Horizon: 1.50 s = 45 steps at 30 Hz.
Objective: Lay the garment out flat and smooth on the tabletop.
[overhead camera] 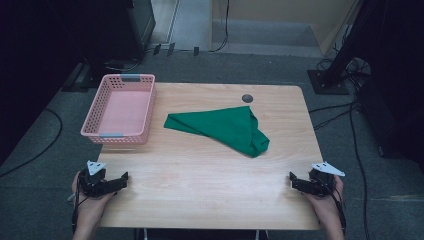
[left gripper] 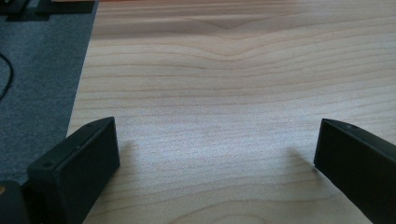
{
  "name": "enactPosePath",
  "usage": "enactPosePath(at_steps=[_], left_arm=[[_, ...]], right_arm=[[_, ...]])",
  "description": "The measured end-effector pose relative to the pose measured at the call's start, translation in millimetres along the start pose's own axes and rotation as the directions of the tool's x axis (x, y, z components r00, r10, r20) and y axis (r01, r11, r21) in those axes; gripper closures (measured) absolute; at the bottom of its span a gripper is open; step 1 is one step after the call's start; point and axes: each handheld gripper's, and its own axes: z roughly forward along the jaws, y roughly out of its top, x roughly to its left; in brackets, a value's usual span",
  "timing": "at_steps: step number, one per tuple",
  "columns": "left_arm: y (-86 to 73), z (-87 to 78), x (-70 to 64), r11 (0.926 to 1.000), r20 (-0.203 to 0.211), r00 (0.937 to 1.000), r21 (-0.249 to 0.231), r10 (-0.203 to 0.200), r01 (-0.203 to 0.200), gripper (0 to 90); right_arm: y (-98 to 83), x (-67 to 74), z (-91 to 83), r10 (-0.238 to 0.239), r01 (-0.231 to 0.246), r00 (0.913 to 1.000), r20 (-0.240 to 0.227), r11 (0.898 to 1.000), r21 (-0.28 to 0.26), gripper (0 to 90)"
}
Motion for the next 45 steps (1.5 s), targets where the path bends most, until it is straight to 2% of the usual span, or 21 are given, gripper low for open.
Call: enactPosePath(at_steps=[4,9,13,17,21,26,33,38,45], left_arm=[[0.0,0.0,0.0,1.0,0.0,1.0,-0.001,-0.001,0.001,0.5],[0.2,0.2,-0.5,1.0,-0.005,1.0,0.002,0.003,-0.003,0.5],[0.7,0.9,-1.8,0.9999,-0.014,0.9999,0.007,0.01,-0.01,0.5],[1.3,1.8,-2.3,0.9999,-0.017,0.9998,0.006,0.01,-0.01,0.5],[1.3,1.7,-2.3,0.9999,-0.017,0.9998,0.006,0.009,-0.009,0.5],[1.2,1.7,-2.3,0.9999,-0.017,0.9998,0.006,0.01,-0.009,0.5],[0.6,0.9,-2.1,0.9999,-0.007,0.9999,0.006,0.013,-0.013,0.5],[0.6,0.8,-2.2,0.9999,-0.007,0.9999,0.006,0.013,-0.013,0.5],[0.4,0.7,-2.6,0.9999,-0.006,0.9999,0.006,0.014,-0.013,0.5]], right_arm=[[0.0,-0.1,0.0,0.003,-0.003,1.0,-0.003,1.0,0.0,7.4],[0.3,-1.4,0.0,0.014,-0.014,0.999,-0.043,1.0,-0.003,4.8],[0.9,4.0,-3.8,-0.016,0.016,0.9999,-0.003,0.999,-0.038,7.6],[10.2,12.1,-7.9,-0.022,0.019,0.9991,-0.035,0.998,-0.059,7.7],[27.0,20.9,-8.4,-0.024,0.017,0.9967,-0.077,0.996,-0.086,7.7],[46.9,36.5,-1.0,-0.056,0.045,0.9928,-0.106,0.994,-0.102,7.8],[67.5,67.7,15.8,-0.115,0.1,0.9838,-0.138,0.989,-0.108,7.8],[80.7,85.0,27.8,-0.122,0.104,0.9803,-0.155,0.988,-0.116,7.8],[94.0,102.3,48.5,-0.122,0.107,0.979,-0.164,0.989,-0.098,7.7]])
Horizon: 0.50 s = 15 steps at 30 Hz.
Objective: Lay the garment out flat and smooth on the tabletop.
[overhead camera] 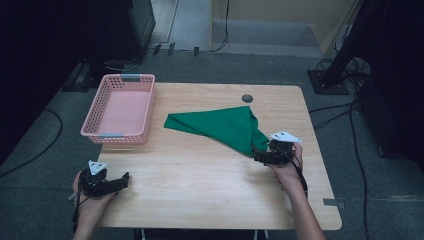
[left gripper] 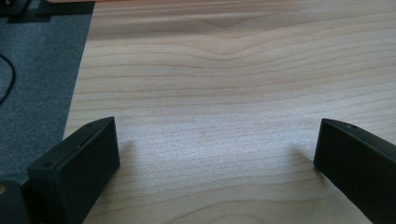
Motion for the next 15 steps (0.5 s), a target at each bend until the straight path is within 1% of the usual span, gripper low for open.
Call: enactPosePath(at_steps=[1,3,4,6,8,10,13,15], left_arm=[[0.0,0.0,0.0,1.0,0.0,1.0,0.0,0.0,0.0,0.5],[0.1,0.0,-0.1,1.0,0.0,1.0,0.001,0.001,-0.001,0.5],[0.1,-0.1,0.0,1.0,0.001,1.0,0.001,0.0,0.0,0.5],[0.0,-0.1,0.0,1.0,0.001,1.0,0.001,0.0,0.0,0.5],[0.0,0.0,0.0,1.0,0.0,1.0,0.001,0.0,0.0,0.5],[0.0,-0.1,0.2,1.0,0.002,1.0,0.0,-0.001,0.001,0.5],[-0.1,-0.1,0.3,1.0,0.002,1.0,-0.001,-0.001,0.001,0.5],[0.0,-0.1,0.2,1.0,0.002,1.0,0.0,-0.001,0.001,0.5]], right_arm=[[1.7,1.3,3.3,0.005,-0.005,1.0,0.001,1.0,0.002,7.7],[4.6,3.0,10.0,0.019,-0.019,0.9997,-0.017,1.0,-0.003,7.7],[5.4,4.9,13.4,0.014,-0.014,0.9997,-0.019,1.0,-0.011,7.7],[8.2,9.2,20.5,-0.004,0.004,1.0,-0.004,1.0,0.0,7.6],[11.3,11.2,26.4,0.009,-0.009,1.0,0.002,1.0,0.0,7.7],[14.6,12.4,31.6,0.027,-0.027,0.9996,-0.002,1.0,-0.003,7.6],[17.4,12.3,40.2,0.035,-0.035,0.9994,0.008,0.999,-0.007,7.6],[18.7,11.7,45.6,0.049,-0.049,0.9988,0.01,0.999,-0.012,7.6]])
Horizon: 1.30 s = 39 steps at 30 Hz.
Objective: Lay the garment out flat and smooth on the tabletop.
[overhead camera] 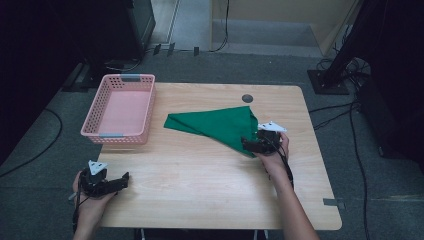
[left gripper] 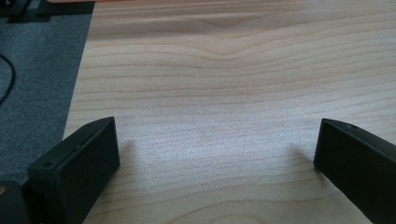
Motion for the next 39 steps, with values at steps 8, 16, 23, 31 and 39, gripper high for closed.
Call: enactPosePath(at_steps=[8,16,23,31,39], left_arm=[[0.0,0.0,0.1,1.0,0.001,1.0,-0.001,0.0,0.0,0.5],[0.0,0.1,-0.2,1.0,-0.001,1.0,0.0,0.001,-0.001,0.5],[-0.1,0.0,0.0,1.0,0.001,1.0,0.0,0.001,-0.001,0.5],[-1.0,-1.6,2.5,0.9997,0.011,0.9997,-0.01,-0.021,0.021,0.6],[-1.7,-3.0,2.4,0.9997,0.017,0.9997,-0.019,-0.016,0.016,1.3]], right_arm=[[1.5,4.4,21.9,0.036,-0.036,0.9993,-0.006,0.999,0.02,7.6],[-7.4,11.2,36.5,-0.005,0.005,1.0,0.003,0.997,0.077,14.5],[-10.5,12.2,35.8,-0.014,0.012,0.9994,0.031,0.998,0.061,26.3],[-14.7,11.4,30.0,-0.047,0.047,0.9989,-0.005,0.997,0.061,36.7],[-22.5,7.8,18.3,-0.024,0.026,0.9991,-0.036,0.999,0.048,56.1]])
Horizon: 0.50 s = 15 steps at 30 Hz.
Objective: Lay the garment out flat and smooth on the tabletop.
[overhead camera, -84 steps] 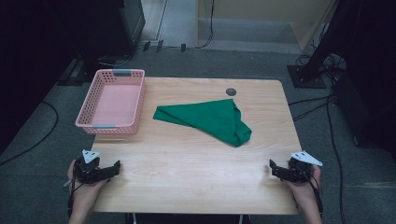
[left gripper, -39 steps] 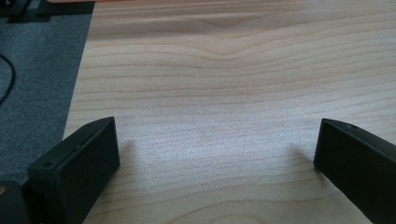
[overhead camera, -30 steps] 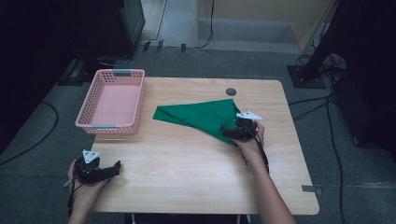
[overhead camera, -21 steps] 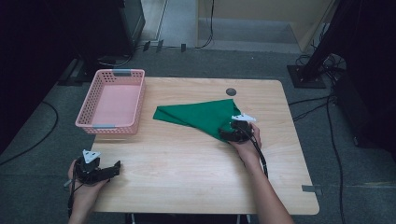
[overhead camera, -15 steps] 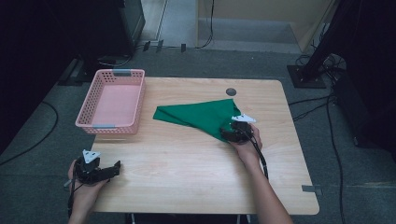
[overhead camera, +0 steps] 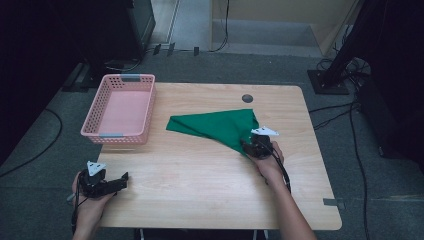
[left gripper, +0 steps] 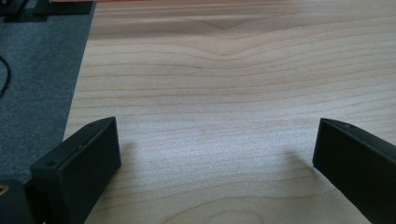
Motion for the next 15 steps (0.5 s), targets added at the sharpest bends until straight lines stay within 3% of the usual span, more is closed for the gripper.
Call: enactPosePath(at_steps=[8,15], left_arm=[[3.5,-3.8,-9.7,0.9995,0.017,0.9995,-0.019,0.027,-0.027,1.3],[5.4,-6.0,-18.3,0.9986,0.039,0.9982,-0.026,0.046,-0.045,1.3]], right_arm=[[-6.4,2.3,-7.5,-0.03,0.03,0.9995,-0.012,1.0,0.002,57.4],[-11.7,2.9,-14.1,-0.049,0.049,0.9975,-0.052,0.999,0.004,62.6]])
